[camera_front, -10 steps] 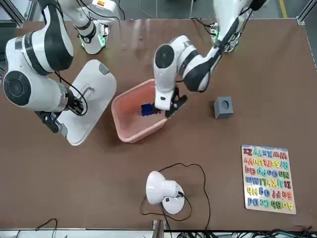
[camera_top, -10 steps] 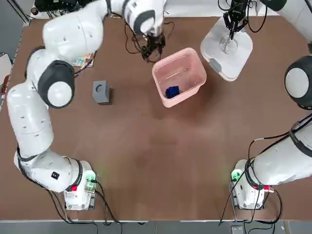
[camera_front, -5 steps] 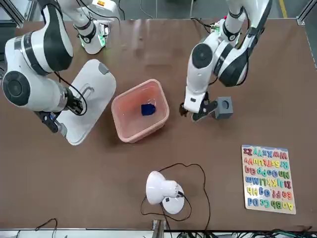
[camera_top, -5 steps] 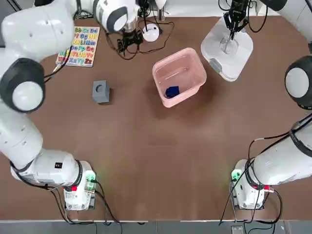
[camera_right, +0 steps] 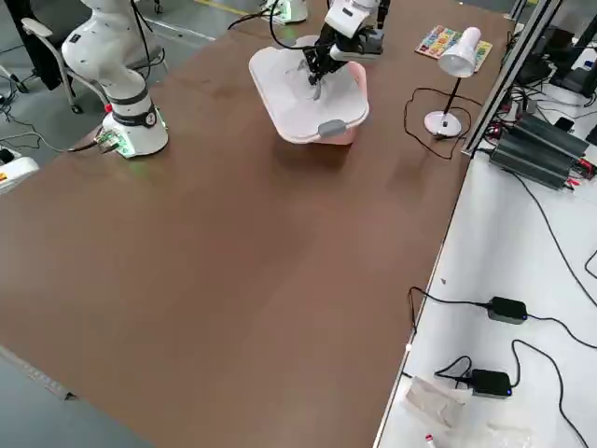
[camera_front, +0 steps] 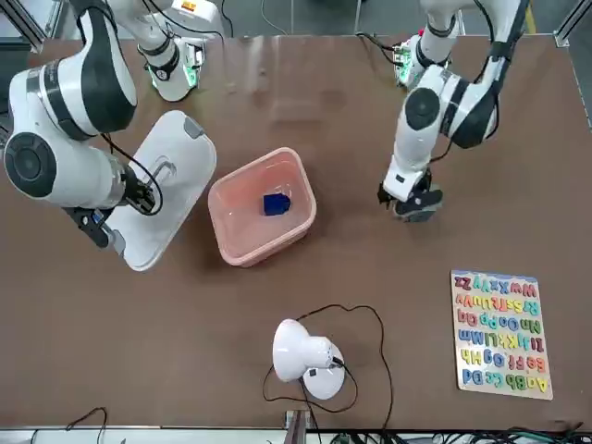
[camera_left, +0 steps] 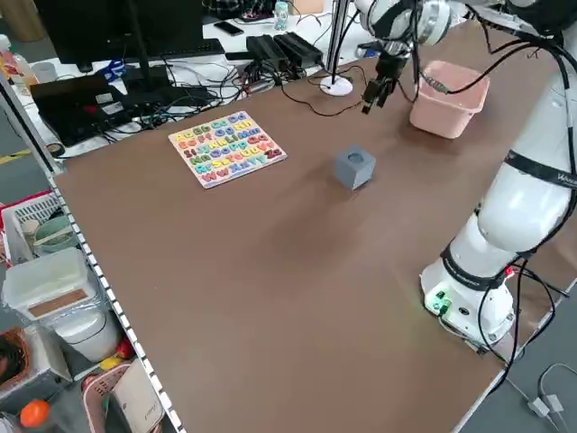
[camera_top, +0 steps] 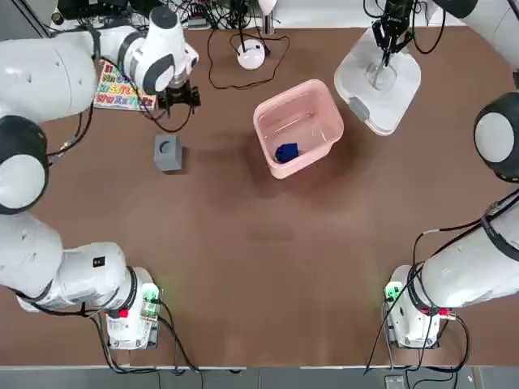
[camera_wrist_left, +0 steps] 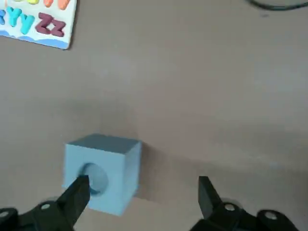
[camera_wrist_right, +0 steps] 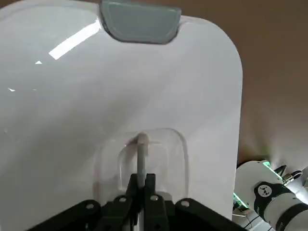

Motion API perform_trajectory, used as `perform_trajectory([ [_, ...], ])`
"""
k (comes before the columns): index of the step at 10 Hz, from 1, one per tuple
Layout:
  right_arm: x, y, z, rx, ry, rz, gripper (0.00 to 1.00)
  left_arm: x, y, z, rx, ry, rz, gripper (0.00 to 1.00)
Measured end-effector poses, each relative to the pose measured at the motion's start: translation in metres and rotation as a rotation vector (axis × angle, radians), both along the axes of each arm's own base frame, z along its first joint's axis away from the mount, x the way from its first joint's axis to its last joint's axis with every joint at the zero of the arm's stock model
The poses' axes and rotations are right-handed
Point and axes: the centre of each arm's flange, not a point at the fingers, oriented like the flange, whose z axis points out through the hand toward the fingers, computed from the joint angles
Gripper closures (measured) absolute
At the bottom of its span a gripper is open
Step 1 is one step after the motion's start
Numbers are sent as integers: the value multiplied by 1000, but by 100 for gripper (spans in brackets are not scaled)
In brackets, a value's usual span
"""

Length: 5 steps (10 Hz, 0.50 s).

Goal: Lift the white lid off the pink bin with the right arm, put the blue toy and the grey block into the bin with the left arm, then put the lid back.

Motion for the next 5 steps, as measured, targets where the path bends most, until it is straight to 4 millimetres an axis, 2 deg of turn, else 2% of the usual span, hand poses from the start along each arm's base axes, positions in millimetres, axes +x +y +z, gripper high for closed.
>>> perform_trajectory([
  [2,0,0,0,0,0,0,93,-8,43,-32,-39,-18,-53,0],
  [4,0,0,0,0,0,0,93,-27,68,-62,-87,-54,-95,0],
  [5,0,-1,0,0,0,-1,93,-35,73,-71,-98,-58,-104,0],
])
